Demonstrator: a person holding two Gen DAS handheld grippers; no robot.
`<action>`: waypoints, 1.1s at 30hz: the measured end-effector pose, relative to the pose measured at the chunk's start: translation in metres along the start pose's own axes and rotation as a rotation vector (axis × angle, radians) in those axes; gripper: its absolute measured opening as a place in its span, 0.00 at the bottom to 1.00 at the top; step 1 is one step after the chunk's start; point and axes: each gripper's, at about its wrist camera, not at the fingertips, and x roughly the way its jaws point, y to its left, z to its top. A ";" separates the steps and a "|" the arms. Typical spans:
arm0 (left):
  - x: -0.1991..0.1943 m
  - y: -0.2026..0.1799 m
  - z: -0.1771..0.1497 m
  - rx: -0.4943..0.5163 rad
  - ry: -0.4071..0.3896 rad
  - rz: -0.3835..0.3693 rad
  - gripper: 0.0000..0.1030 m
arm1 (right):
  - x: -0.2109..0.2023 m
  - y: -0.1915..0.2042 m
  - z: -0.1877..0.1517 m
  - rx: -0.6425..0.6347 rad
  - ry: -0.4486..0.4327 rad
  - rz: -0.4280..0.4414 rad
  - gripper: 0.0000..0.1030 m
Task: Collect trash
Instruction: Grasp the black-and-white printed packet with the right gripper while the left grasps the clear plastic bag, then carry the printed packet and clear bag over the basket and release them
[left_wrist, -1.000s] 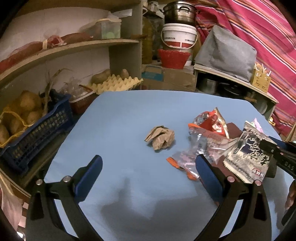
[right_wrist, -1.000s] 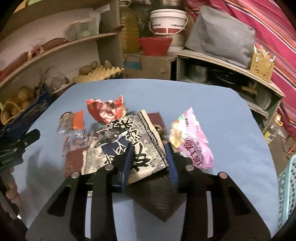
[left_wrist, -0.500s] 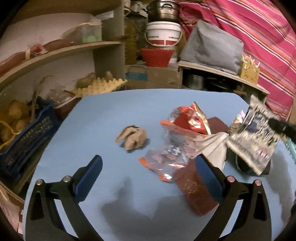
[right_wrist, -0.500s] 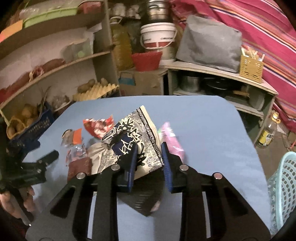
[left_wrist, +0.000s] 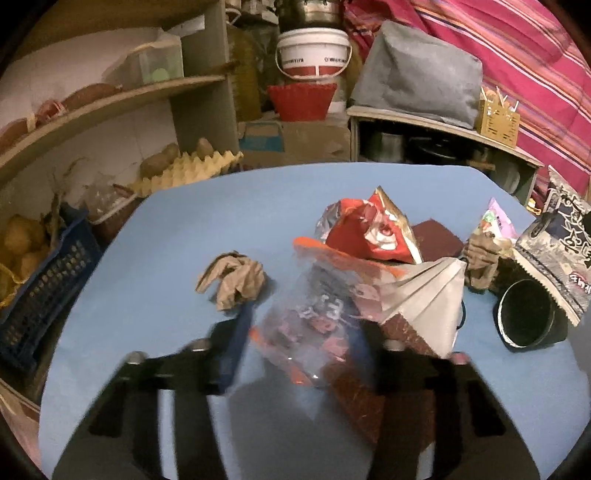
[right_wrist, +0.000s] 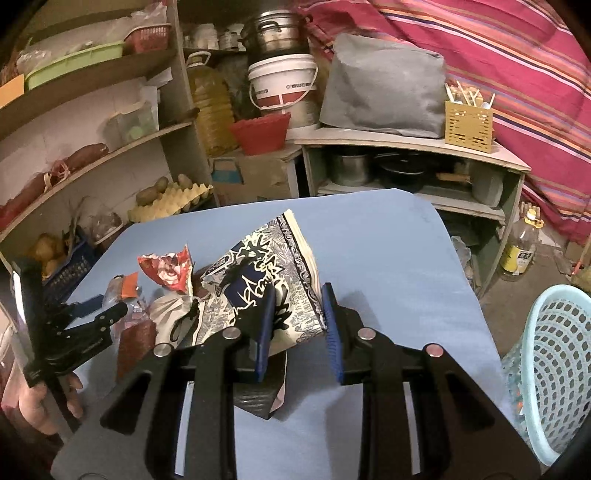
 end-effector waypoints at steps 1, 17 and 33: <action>0.000 0.000 0.001 -0.003 -0.002 0.000 0.30 | -0.001 -0.001 0.001 0.003 -0.004 0.000 0.25; -0.057 -0.015 0.012 0.017 -0.130 0.062 0.12 | -0.036 -0.022 0.002 0.042 -0.051 0.038 0.11; -0.073 -0.063 0.009 0.047 -0.127 0.007 0.12 | -0.059 -0.073 -0.020 0.065 -0.008 -0.027 0.09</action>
